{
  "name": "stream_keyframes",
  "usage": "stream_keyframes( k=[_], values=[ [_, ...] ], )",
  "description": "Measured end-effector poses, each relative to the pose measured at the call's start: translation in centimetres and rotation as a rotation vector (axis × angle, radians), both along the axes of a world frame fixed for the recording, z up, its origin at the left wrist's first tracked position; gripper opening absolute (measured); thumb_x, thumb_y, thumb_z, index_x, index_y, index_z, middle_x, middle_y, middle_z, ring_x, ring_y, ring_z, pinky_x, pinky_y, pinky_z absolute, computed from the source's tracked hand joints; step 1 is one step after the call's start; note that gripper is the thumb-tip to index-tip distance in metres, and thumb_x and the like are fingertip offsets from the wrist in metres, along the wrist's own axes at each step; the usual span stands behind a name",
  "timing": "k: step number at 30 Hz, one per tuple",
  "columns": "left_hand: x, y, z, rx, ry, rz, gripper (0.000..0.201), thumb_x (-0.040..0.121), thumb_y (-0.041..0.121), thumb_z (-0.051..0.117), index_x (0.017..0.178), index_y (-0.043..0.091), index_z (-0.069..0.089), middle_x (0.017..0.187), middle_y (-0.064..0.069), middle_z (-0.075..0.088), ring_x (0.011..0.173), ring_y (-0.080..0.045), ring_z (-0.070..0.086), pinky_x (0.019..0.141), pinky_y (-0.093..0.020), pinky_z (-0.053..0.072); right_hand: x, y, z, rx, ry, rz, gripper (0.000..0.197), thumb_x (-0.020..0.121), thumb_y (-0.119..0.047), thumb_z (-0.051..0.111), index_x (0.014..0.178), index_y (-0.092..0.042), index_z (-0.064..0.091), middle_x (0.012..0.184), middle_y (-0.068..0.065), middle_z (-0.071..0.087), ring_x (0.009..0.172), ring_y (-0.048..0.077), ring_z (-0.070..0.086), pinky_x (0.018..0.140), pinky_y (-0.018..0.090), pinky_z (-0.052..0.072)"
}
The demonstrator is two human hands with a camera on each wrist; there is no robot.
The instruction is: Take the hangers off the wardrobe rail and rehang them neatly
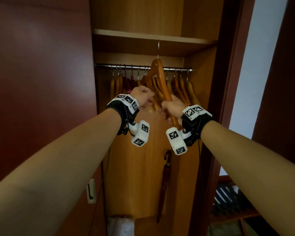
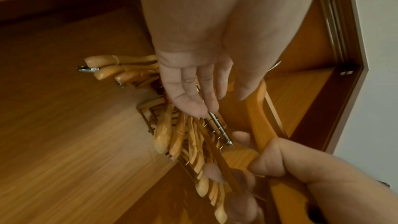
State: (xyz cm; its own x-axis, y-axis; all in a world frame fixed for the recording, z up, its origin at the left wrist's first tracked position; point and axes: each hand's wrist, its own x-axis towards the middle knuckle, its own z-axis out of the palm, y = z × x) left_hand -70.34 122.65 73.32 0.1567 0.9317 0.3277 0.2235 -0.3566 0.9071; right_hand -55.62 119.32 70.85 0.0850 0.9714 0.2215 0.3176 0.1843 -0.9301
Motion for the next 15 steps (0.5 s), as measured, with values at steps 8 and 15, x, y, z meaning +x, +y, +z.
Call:
stream_keyframes(
  k=[8, 15],
  values=[
    [-2.0, 2.7, 0.4, -0.029, 0.036, 0.066, 0.014, 0.098, 0.015, 0.053, 0.109, 0.012, 0.06, 0.091, -0.004, 0.064, 0.075, -0.016, 0.061, 0.061, -0.028, 0.055, -1.2, 2.7, 1.5, -0.02, -0.046, -0.042, 0.037, 0.083, -0.004, 0.048, 0.117, -0.02, 0.048, 0.072, 0.013, 0.053, 0.047, 0.019, 0.051, 0.04, 0.024, 0.04],
    [-0.4, 6.3, 0.4, -0.202, 0.063, 0.109, 0.017, 0.096, 0.02, 0.056, 0.101, 0.005, 0.061, 0.104, -0.009, 0.066, 0.083, -0.021, 0.064, 0.069, -0.037, 0.058, -0.8, 6.7, 2.8, -0.05, -0.1, -0.056, 0.053, 0.081, -0.003, 0.051, 0.132, -0.017, 0.043, 0.069, 0.014, 0.055, 0.06, 0.026, 0.056, 0.049, 0.031, 0.045]
  ],
)
